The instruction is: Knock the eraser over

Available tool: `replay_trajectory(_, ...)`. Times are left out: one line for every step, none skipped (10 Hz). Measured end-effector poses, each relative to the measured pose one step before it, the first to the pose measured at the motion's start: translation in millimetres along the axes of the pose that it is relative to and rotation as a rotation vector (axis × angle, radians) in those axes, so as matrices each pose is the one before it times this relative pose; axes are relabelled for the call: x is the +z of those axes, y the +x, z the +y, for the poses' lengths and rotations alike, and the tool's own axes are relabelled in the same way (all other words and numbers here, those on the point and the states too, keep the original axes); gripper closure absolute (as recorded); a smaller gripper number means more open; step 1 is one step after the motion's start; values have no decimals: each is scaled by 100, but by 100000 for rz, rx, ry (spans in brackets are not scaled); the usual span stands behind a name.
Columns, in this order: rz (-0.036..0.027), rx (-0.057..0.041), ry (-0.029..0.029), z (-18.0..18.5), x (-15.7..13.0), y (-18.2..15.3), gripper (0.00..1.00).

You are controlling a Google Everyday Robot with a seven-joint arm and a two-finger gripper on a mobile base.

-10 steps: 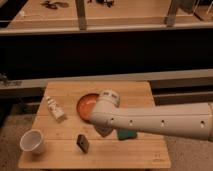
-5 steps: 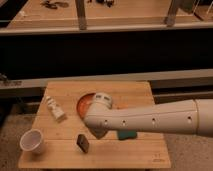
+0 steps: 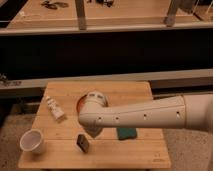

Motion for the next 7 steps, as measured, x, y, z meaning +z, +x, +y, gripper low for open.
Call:
replay_trajectory(-473, -719, 145, -190, 189, -267, 88)
replay_trajectory(-777, -1051, 188, -231, 152, -564, 88)
replay_trajectory(-477, -567, -114, -135, 173, -372, 88)
replay_trajectory(-210, -153, -51, -70, 93, -173, 88)
replay_trajectory(-691, -193, 61, -126, 233, -133, 92)
replay_trajectory(-224, -235, 27, -137, 111, -2, 93)
replay_trajectory(-328, -793, 70, -399, 61, -155, 93)
